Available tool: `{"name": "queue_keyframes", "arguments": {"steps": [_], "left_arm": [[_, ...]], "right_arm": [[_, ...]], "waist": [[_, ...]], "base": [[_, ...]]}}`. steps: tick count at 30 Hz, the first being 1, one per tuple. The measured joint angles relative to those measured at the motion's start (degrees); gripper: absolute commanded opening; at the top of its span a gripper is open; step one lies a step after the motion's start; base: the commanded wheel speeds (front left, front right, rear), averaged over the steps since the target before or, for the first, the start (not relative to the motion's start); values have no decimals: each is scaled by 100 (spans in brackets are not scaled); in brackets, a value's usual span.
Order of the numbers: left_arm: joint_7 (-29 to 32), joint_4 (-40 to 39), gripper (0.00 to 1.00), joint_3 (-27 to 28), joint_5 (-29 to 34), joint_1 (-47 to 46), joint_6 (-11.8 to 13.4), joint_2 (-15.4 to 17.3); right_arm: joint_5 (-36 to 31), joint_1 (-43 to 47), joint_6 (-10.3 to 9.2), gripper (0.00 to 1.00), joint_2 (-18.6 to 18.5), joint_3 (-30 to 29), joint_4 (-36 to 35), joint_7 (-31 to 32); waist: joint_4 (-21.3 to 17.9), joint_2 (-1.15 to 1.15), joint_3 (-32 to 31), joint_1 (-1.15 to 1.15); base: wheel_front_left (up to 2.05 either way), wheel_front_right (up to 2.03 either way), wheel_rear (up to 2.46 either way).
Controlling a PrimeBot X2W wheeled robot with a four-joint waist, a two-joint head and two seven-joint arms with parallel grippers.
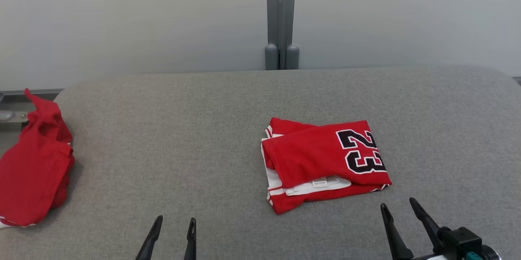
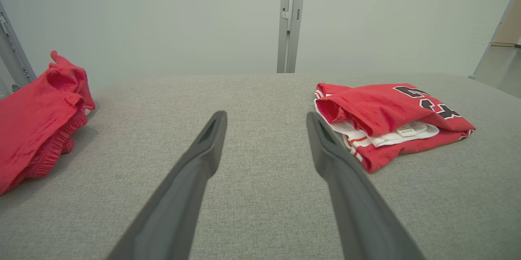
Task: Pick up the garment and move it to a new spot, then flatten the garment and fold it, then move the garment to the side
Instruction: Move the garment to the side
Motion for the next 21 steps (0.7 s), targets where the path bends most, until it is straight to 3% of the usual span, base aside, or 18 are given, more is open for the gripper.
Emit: {"name": "queue_keyframes", "arguments": {"steps": [9, 14, 21], "left_arm": [[0, -76, 100, -133, 91, -230, -112, 0], [0, -78, 100, -246, 148, -392, -171, 0], [0, -180, 100, -321, 158, -634, -222, 0]], "right_arm": [[91, -904, 0, 100, -337, 155, 504, 0], [920, -1773, 0, 100, -623, 428, 1688, 2], [2320, -3203, 2, 100, -1135, 1080, 2742, 1006]], "waist": [[123, 0, 446, 0], [205, 0, 638, 0], [308, 0, 933, 0]], "base": [[0, 0, 0], [0, 0, 0], [0, 0, 0]]}}
